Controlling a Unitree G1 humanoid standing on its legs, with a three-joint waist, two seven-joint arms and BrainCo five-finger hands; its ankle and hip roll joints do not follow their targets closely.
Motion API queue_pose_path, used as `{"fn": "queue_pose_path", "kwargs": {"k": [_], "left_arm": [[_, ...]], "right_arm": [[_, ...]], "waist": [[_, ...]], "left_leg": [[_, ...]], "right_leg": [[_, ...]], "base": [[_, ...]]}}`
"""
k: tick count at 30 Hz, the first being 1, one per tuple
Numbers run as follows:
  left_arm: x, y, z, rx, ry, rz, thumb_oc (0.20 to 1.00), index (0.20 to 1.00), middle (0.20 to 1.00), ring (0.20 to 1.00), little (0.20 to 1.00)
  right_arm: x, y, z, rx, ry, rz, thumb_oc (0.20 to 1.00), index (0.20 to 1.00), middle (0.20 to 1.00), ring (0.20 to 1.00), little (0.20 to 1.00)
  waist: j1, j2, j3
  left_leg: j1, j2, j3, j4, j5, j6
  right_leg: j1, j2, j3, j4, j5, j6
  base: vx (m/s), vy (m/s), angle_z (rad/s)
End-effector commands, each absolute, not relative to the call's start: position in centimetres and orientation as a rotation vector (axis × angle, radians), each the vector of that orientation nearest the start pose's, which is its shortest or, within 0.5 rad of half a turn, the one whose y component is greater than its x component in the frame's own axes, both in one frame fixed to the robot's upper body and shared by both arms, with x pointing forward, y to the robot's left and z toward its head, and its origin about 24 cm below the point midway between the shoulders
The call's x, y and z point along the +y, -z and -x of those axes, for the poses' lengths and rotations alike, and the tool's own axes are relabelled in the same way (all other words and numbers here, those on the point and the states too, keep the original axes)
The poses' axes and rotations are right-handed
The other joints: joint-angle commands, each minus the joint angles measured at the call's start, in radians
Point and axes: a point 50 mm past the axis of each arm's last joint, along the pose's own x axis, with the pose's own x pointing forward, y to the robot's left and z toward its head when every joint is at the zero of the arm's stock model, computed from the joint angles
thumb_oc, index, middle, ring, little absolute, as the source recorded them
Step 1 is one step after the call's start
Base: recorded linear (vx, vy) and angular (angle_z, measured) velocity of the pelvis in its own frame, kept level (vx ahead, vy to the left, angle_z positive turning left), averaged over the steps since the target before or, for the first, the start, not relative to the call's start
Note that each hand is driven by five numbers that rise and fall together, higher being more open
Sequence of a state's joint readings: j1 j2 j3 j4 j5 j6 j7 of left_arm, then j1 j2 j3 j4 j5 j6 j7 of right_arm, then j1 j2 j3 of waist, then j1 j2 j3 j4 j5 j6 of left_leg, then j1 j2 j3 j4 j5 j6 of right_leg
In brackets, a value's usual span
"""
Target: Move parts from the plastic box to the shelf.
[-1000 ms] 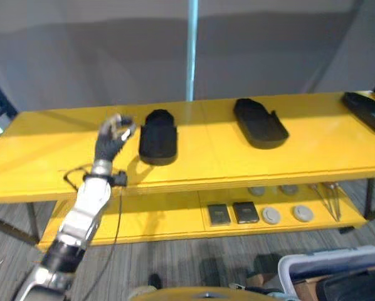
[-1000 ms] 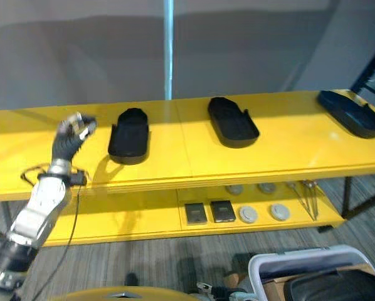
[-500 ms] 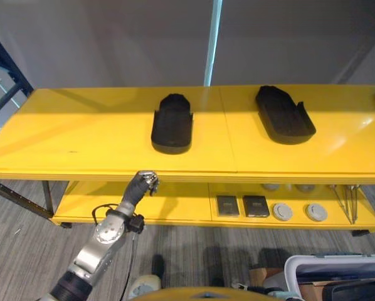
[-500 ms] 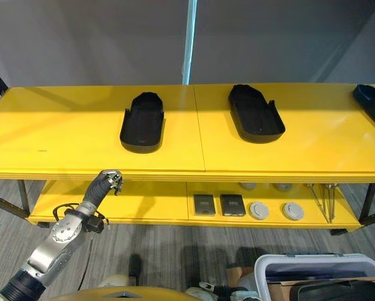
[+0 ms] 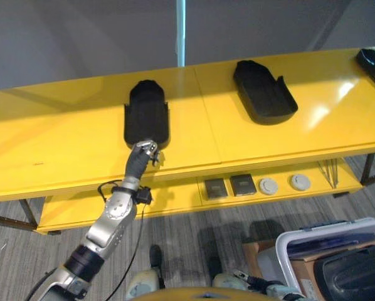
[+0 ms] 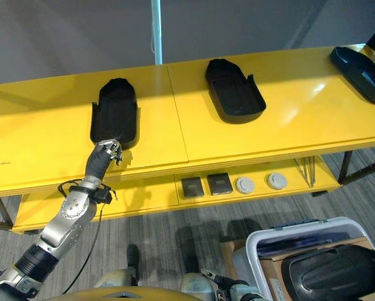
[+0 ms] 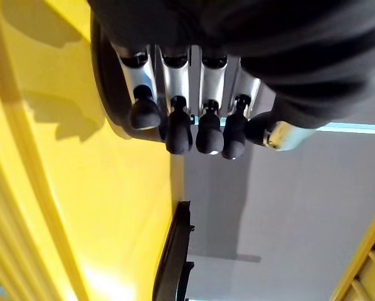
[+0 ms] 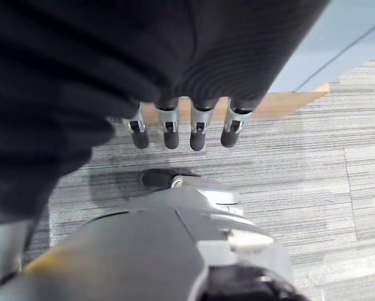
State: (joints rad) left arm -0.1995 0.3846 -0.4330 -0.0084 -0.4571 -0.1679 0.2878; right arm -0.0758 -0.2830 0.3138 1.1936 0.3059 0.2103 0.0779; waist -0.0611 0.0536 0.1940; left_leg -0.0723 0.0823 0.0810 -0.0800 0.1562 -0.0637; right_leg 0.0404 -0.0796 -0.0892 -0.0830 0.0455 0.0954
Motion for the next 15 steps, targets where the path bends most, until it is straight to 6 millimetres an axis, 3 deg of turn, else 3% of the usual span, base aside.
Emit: {"fn": "queue_pose_path", "kwargs": {"k": [1, 15], "left_arm": [[12.7, -11.3, -29.5, -0.306, 0.053, 0.082, 0.2, 0.2, 0.2, 0.2, 0.2], [13.8, -12.5, -32.5, -0.337, -0.098, 0.031, 0.2, 0.2, 0.2, 0.2, 0.2]], "right_arm": [[-22.2, 16.2, -9.7, 1.41, -0.039, 0.181, 1.0, 1.0, 1.0, 1.0, 1.0], [-22.3, 16.1, -10.2, 1.375, -0.09, 0.193, 1.0, 1.0, 1.0, 1.0, 1.0]], "waist": [[-0.004, -0.027, 0.061], [-0.064, -0.029, 0.096]], "left_leg": [[0.037, 0.027, 0.02, -0.007, -0.082, -0.008], [0.04, 0.037, 0.041, -0.007, -0.074, -0.013]], "right_leg": [[-0.056, -0.038, 0.007, -0.004, 0.055, 0.006], [-0.079, -0.032, 0.046, -0.002, 0.062, 0.002]], "base": [[0.01, -0.005, -0.06], [0.0, 0.007, -0.09]]}}
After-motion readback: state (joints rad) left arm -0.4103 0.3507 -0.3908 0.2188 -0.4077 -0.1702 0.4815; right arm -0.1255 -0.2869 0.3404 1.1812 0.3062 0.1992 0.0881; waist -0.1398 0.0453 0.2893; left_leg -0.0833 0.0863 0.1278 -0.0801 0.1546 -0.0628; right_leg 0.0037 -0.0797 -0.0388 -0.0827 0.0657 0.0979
